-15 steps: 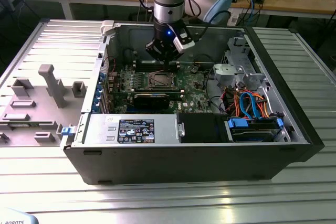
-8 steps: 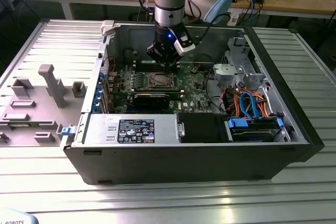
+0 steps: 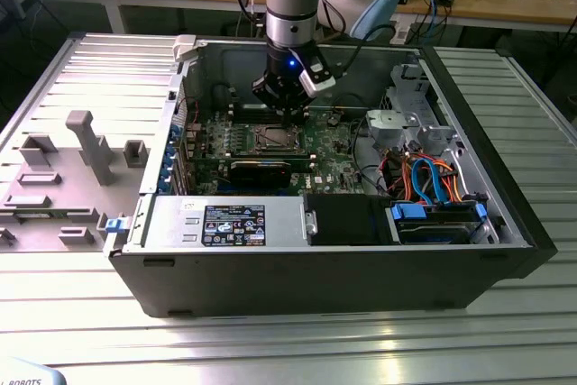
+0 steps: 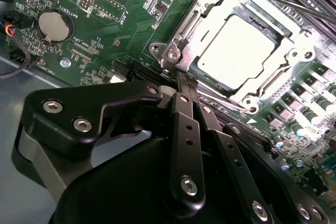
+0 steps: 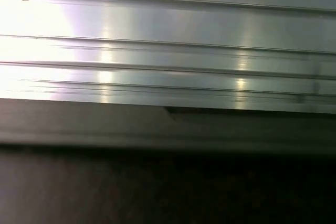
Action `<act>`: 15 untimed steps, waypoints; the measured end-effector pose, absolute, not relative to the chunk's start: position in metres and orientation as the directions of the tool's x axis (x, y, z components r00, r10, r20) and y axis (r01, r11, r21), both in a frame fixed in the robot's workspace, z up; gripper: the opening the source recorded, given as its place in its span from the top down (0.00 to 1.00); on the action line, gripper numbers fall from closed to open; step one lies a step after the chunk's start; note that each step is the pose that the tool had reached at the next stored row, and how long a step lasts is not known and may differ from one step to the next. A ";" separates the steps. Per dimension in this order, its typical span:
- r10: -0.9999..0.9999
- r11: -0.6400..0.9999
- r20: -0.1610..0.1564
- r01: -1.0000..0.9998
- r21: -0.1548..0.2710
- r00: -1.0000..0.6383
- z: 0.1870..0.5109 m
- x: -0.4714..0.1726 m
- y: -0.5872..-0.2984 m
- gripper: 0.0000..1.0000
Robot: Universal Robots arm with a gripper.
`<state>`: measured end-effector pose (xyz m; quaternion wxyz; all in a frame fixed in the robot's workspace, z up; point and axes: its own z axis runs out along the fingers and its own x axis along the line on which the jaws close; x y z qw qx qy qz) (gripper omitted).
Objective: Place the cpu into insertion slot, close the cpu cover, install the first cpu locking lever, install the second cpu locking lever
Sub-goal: 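Install the first cpu locking lever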
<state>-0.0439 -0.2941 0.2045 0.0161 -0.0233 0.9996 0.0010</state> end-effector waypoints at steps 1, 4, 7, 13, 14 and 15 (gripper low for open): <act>-0.047 0.999 -0.032 -0.047 0.001 -0.998 0.205 -0.044 -0.294 0.89; -0.047 0.999 -0.032 -0.047 0.001 -0.998 0.208 -0.044 -0.294 0.89; -0.047 0.999 -0.032 -0.047 -0.004 -0.998 0.207 -0.044 -0.294 0.89; -0.047 0.999 -0.030 -0.047 -0.023 -0.998 0.206 -0.044 -0.294 0.89; -0.047 0.999 -0.030 -0.047 -0.027 -0.998 0.205 -0.044 -0.294 0.89; -0.047 0.998 -0.030 -0.047 -0.029 -0.998 0.204 -0.044 -0.294 0.89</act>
